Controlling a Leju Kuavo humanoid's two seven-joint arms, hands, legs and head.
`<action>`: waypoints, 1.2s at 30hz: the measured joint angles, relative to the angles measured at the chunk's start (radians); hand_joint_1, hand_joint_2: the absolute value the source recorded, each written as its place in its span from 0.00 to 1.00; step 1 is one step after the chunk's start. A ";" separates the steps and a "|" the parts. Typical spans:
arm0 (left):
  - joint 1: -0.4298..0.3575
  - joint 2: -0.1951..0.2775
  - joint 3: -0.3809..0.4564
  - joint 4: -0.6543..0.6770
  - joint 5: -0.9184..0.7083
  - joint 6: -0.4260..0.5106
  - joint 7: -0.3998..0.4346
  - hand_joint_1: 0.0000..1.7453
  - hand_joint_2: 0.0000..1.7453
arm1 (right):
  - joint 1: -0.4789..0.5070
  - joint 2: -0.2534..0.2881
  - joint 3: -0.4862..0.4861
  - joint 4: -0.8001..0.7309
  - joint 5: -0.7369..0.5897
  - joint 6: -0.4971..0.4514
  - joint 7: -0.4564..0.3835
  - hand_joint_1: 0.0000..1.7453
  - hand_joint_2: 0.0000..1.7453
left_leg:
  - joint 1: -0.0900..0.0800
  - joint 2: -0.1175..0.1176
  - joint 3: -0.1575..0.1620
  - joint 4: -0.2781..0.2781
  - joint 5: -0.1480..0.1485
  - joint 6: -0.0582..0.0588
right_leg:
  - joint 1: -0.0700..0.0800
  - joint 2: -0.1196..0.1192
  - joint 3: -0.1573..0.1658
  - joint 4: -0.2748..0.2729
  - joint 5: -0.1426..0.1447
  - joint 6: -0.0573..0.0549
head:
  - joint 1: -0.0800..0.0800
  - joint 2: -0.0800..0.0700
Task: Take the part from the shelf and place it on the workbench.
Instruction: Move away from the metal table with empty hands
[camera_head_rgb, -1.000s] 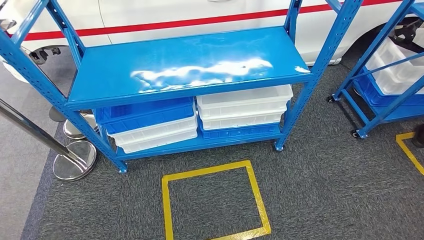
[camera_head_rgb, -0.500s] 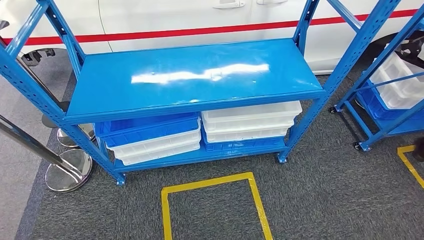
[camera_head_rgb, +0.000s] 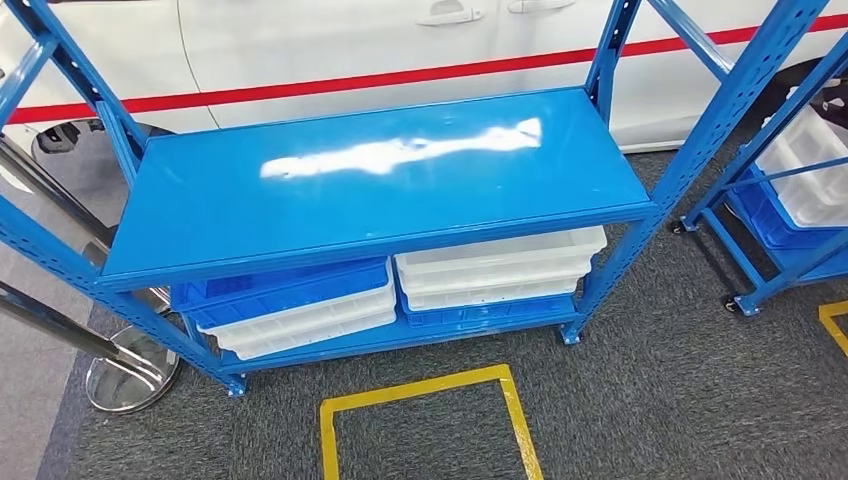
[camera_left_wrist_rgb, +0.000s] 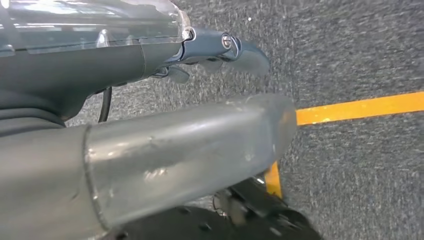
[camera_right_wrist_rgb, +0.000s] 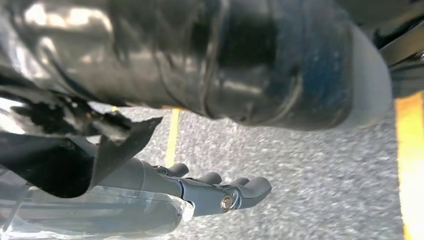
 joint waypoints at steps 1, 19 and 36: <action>0.001 0.000 0.000 0.000 0.000 0.002 -0.001 0.00 0.00 | 0.000 0.000 -0.001 0.000 0.003 0.000 -0.001 0.00 0.00 | 0.000 0.000 -0.025 0.012 -0.014 -0.001 | 0.000 0.001 0.013 0.000 -0.009 0.000 | 0.000 0.000; 0.001 -0.003 0.000 0.000 -0.013 0.045 -0.016 0.00 0.00 | -0.017 0.000 -0.020 0.017 0.029 -0.004 -0.017 0.00 0.00 | -0.003 0.000 0.029 -0.255 0.192 0.060 | -0.005 0.001 -0.049 0.159 -0.082 0.058 | 0.000 0.000; -0.003 -0.007 0.001 -0.002 -0.015 0.079 -0.004 0.00 1.00 | -0.026 0.000 -0.022 0.033 0.030 -0.046 -0.005 0.00 0.25 | -0.007 -0.002 0.051 -0.272 0.189 0.057 | 0.005 0.001 0.015 -0.011 -0.007 0.020 | 0.000 0.000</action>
